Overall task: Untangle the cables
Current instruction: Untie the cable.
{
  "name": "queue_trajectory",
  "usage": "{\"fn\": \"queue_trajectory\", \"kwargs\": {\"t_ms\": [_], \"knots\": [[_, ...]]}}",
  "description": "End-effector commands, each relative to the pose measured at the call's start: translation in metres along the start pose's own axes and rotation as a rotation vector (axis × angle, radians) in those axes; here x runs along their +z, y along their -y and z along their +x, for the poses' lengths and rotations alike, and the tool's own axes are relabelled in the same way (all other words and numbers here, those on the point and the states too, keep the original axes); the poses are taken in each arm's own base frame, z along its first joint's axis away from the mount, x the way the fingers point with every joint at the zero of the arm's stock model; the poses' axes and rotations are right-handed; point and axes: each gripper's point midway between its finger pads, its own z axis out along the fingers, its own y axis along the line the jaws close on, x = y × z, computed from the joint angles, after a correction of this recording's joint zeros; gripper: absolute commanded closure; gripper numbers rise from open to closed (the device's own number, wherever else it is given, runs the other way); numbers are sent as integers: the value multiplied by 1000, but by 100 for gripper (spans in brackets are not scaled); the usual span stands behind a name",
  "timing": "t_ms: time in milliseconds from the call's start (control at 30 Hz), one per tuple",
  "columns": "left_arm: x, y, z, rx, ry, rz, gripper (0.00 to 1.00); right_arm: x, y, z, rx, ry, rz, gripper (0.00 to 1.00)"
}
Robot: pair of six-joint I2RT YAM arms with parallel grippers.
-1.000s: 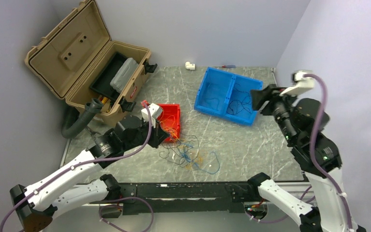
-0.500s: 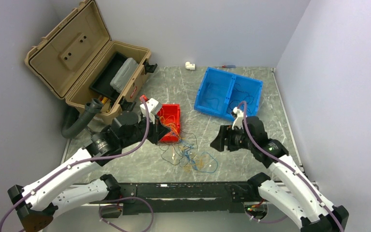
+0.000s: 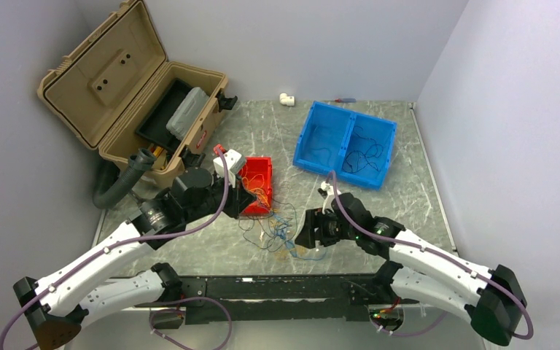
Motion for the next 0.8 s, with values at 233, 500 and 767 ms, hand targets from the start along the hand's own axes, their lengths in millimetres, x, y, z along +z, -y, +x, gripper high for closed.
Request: {"fn": "queue_trajectory", "kwargs": {"t_ms": [233,500,767], "knots": [[-8,4,-15,5,56,5,100,5,16,-20,247,213,90,27],[-6,2,-10,3,52,5,100,17,20,-7,287,179,77,28],[-7,2,-9,8,48,7,100,29,24,-3,290,150,102,31]]}}
